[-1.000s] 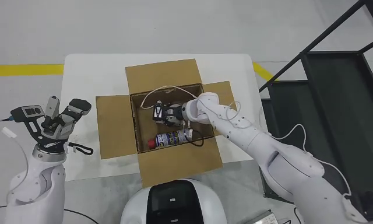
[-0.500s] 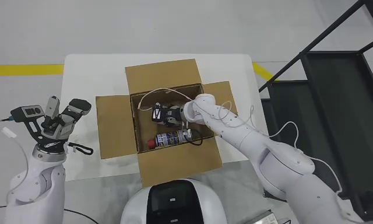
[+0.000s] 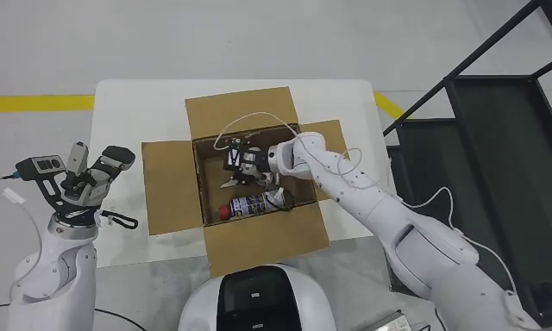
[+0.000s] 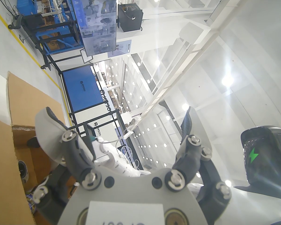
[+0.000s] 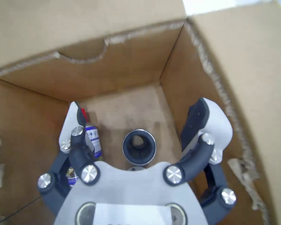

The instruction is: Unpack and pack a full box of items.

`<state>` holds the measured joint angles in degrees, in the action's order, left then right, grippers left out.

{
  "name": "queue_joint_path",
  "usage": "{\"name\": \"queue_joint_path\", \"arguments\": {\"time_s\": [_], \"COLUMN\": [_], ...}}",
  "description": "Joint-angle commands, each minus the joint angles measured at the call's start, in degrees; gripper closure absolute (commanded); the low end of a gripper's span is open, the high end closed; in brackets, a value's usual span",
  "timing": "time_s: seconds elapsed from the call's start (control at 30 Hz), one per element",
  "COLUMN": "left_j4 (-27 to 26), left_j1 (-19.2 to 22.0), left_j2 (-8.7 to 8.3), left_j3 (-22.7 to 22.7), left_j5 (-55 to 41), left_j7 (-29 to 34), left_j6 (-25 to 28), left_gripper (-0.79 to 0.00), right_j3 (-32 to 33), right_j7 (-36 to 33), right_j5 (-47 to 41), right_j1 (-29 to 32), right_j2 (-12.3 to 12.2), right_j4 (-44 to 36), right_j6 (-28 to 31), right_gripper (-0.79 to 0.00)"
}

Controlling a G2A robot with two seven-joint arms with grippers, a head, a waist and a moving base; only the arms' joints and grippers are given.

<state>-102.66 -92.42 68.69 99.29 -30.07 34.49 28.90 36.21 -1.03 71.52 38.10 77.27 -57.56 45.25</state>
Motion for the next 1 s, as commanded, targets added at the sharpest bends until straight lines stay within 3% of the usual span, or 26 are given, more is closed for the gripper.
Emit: {"name": "queue_joint_path", "arguments": {"time_s": [0.0,0.2,0.4,0.63,0.97], "left_j4": [0.0,0.0,0.0,0.0,0.0], "left_j1": [0.0,0.0,0.0,0.0,0.0], "left_j2": [0.0,0.0,0.0,0.0,0.0], "left_j3": [0.0,0.0,0.0,0.0,0.0], "left_j5": [0.0,0.0,0.0,0.0,0.0], "left_j7": [0.0,0.0,0.0,0.0,0.0], "left_j6": [0.0,0.0,0.0,0.0,0.0], "left_gripper": [-0.785,-0.785,-0.785,-0.785,-0.785], "right_j3": [3.27,14.74,24.42,31.95,31.95], "right_j7": [-1.46,-7.43,-13.04,-18.67,-18.67], "right_j5": [-0.46,-3.9,-10.67,-25.58,-25.58], "right_j1": [2.3,11.81,20.59,26.37,26.37], "right_j2": [-1.76,-7.08,-10.46,-12.59,-12.59], "right_j4": [-5.38,-21.0,-30.78,-34.15,-34.15], "right_j6": [1.5,9.09,12.2,9.67,9.67], "right_gripper": [-0.785,-0.785,-0.785,-0.785,-0.785]}}
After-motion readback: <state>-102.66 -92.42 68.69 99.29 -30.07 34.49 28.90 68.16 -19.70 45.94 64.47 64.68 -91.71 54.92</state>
